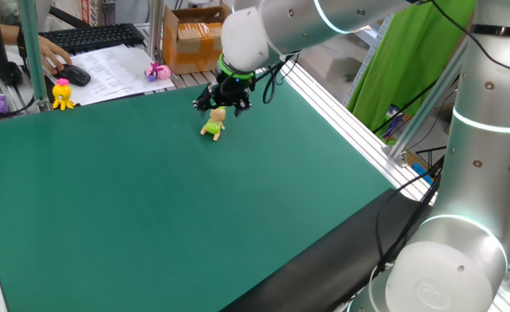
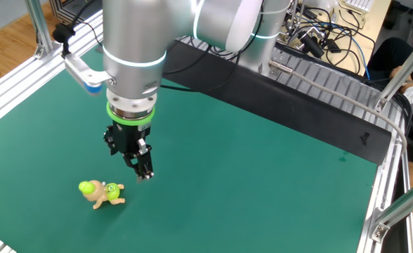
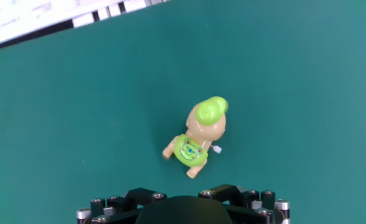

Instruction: Grasp the moving object

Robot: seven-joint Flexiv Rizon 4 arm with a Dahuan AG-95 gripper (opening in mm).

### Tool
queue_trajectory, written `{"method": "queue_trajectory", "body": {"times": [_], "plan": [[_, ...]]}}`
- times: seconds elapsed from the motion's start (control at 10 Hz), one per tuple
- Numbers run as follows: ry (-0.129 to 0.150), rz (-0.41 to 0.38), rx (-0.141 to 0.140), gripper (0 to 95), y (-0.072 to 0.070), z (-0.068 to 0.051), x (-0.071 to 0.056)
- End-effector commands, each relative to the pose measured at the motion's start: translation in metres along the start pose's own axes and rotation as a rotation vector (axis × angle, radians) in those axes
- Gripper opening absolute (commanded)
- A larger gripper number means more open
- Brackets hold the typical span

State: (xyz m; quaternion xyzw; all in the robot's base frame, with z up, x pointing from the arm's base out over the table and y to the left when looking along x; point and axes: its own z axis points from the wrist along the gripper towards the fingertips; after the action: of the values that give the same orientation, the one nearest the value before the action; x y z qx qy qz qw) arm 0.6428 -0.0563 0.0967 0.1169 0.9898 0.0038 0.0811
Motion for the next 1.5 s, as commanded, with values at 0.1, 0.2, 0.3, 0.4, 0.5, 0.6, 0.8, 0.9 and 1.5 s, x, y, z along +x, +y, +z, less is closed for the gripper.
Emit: {"method": "queue_trajectory", "body": {"times": [0.1, 0.2, 0.3, 0.4, 0.5, 0.6, 0.8, 0.9, 1.5], "plan": [[0.034, -0.063, -0.052, 95.0, 0.001, 0.002, -0.002], [0.057, -0.112, -0.065, 95.0, 0.001, 0.002, -0.002], [0.068, -0.124, -0.073, 95.0, 0.001, 0.002, -0.002], [0.095, -0.094, -0.090, 95.0, 0.001, 0.002, -0.002], [0.127, -0.064, -0.088, 95.0, 0.001, 0.002, -0.002], [0.149, -0.068, -0.078, 95.0, 0.001, 0.002, -0.002], [0.178, -0.083, -0.072, 95.0, 0.001, 0.002, -0.002], [0.175, -0.087, -0.073, 95.0, 0.001, 0.002, -0.002], [0.123, -0.089, -0.080, 95.0, 0.000, 0.006, -0.037]]}}
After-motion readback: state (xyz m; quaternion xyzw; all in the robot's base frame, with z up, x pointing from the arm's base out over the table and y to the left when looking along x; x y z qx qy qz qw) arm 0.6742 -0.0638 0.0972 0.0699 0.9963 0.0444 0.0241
